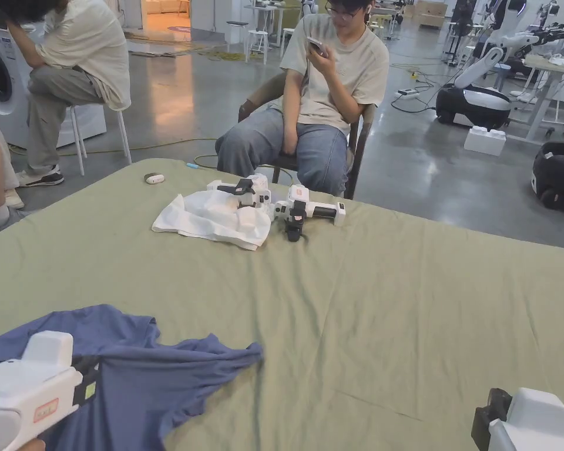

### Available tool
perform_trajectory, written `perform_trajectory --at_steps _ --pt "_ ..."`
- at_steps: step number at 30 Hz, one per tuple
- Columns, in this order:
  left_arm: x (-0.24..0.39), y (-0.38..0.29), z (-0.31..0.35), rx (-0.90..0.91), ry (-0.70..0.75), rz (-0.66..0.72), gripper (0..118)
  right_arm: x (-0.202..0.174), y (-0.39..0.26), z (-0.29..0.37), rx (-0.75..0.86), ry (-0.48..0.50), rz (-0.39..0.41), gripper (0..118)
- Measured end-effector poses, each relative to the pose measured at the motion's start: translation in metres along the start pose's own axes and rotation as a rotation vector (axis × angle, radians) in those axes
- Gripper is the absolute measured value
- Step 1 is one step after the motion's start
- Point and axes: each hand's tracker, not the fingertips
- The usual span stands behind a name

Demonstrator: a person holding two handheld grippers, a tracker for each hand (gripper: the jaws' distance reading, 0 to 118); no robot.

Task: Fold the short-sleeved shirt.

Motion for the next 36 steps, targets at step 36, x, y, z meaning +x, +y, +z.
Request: perform_trajectory --at_steps 36 --pt "0.426 0.079 0.046 0.109 -0.761 -0.359 0 0.132 0.008 0.082 0.124 -0.178 -0.116 0"
